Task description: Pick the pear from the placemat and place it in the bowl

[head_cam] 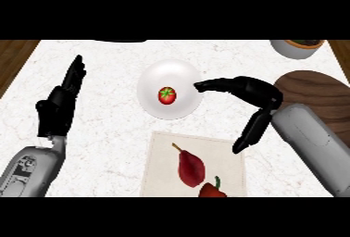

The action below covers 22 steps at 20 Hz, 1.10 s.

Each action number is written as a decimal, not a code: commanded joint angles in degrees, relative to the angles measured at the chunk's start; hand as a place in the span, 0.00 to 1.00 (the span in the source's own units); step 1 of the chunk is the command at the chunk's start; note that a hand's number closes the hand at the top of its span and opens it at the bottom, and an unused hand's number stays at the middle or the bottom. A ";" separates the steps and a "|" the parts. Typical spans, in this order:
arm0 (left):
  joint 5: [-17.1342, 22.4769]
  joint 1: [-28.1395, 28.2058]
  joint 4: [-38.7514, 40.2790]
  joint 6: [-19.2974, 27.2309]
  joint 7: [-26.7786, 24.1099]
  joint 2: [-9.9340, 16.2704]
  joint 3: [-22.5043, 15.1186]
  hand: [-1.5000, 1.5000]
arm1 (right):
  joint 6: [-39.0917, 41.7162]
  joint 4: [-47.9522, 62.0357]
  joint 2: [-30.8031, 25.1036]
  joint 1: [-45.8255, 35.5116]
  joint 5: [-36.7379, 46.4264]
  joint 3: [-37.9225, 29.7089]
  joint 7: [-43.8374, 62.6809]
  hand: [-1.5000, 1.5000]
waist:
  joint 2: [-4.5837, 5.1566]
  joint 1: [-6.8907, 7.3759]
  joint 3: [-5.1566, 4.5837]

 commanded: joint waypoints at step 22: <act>-1.69 3.18 -8.08 -0.49 7.83 1.70 4.12 0.50 | -0.76 1.45 8.18 -12.24 35.81 24.72 -4.69 0.00 | -1.08 -3.61 -0.27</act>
